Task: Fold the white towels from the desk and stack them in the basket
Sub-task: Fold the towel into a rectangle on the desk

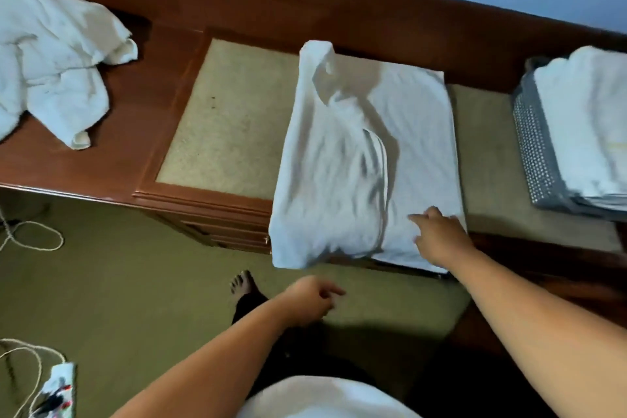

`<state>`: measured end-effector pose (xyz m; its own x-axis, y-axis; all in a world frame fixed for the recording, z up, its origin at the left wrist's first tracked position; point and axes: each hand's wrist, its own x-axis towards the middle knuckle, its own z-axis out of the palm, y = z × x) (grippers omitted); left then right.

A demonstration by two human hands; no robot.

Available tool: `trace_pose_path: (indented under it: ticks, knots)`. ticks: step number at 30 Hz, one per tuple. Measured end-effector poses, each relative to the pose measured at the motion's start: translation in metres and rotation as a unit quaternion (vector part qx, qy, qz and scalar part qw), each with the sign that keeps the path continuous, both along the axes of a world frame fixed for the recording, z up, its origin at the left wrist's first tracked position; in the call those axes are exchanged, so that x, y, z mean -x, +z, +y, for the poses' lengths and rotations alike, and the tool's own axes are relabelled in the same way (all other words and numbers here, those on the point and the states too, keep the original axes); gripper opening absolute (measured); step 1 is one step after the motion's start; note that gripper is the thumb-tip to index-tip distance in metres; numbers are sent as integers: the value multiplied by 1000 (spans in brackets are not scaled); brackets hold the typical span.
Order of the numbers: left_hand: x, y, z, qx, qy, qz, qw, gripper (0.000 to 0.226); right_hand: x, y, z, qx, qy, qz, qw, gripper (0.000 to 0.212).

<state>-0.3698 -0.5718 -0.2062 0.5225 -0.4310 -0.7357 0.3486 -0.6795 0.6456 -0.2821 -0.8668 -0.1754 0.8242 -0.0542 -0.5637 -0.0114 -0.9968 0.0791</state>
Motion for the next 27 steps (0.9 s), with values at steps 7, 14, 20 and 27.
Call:
trace_pose_path:
  ticks: [7, 14, 20, 27]
  knots:
    - [-22, -22, 69, -144, 249, -31, 957, 47, 68, -38, 19, -229, -285, 67, 928, 45]
    - [-73, -25, 64, -14, 427, 64, 902, 42, 50, -58, 71, -369, -560, 46, 740, 45]
    - [-78, -39, 55, -75, 409, 46, 908, 55, 41, -70, 76, -385, -586, 42, 712, 19]
    - [-83, -27, 73, -67, 270, 44, 959, 13, 66, -92, 69, -387, -483, 42, 784, 35]
